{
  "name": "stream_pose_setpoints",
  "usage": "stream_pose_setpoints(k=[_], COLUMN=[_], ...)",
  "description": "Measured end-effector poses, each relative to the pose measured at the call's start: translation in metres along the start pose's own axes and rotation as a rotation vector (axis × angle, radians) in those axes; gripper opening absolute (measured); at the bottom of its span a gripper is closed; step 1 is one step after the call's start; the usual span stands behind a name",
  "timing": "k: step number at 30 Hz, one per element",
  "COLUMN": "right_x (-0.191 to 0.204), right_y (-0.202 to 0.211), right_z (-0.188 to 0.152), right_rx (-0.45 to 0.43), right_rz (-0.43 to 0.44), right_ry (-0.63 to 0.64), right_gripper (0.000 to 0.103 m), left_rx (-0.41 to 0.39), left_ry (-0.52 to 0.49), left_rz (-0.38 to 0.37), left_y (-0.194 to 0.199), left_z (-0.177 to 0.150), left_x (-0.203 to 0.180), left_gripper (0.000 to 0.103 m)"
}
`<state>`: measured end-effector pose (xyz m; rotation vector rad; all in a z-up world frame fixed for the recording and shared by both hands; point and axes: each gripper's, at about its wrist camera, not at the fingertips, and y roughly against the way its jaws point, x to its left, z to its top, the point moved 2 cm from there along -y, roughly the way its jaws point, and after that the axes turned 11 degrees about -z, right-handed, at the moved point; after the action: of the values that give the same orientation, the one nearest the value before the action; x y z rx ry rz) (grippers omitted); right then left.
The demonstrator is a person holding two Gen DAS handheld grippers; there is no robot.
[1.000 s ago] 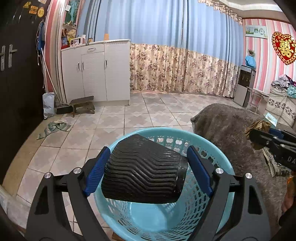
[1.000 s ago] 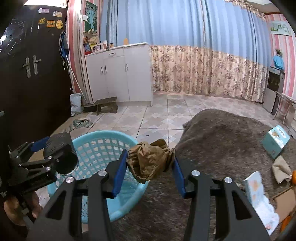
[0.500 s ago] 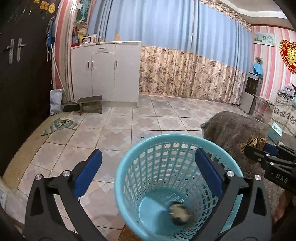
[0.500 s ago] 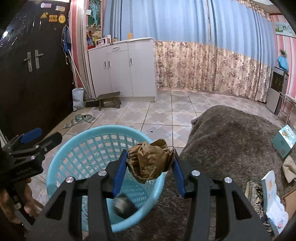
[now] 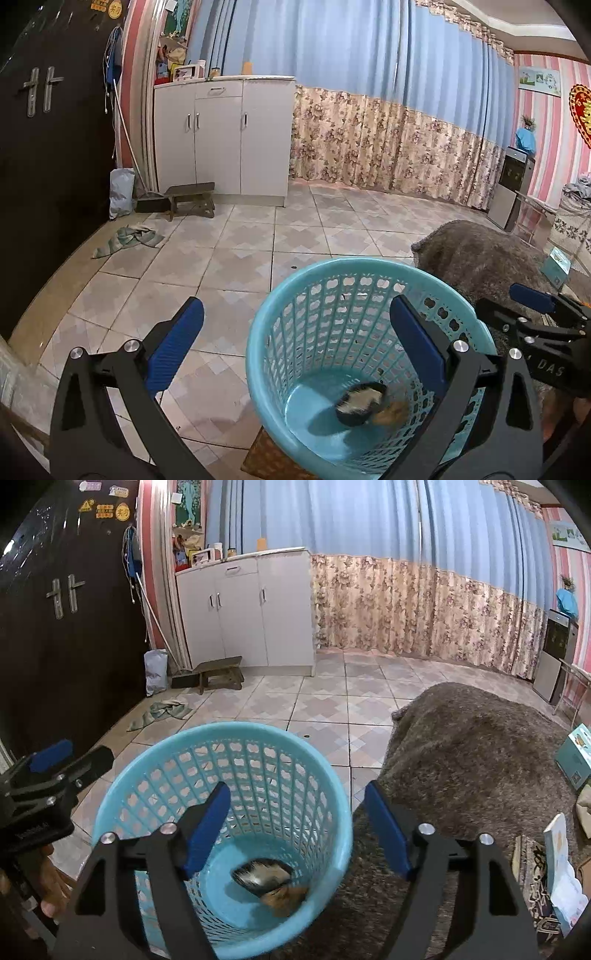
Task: Collect trash
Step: 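Open the right tool to drop the brown paper into the basket, then move both tools back over the rug toward the remaining items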
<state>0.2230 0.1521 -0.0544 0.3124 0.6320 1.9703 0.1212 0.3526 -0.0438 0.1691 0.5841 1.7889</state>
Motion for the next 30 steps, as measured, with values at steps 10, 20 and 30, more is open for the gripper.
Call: stream_pose_setpoints(k=[10, 20, 30], right_x=[-0.063, -0.162, -0.246], right_y=[0.038, 0.095, 0.15], right_z=[0.003, 0.001, -0.051], right_rx=[-0.024, -0.036, 0.001], right_rz=[-0.079, -0.205, -0.371], right_ry=[-0.053, -0.138, -0.174], right_gripper=[0.089, 0.095, 0.096], left_rx=[-0.012, -0.026, -0.013], left_ry=[-0.019, -0.049, -0.075], left_rz=[-0.01, -0.071, -0.204], left_y=[0.01, 0.034, 0.058], left_z=[0.006, 0.008, -0.015], left_x=[-0.026, -0.083, -0.162], left_gripper=[0.097, 0.097, 0.098])
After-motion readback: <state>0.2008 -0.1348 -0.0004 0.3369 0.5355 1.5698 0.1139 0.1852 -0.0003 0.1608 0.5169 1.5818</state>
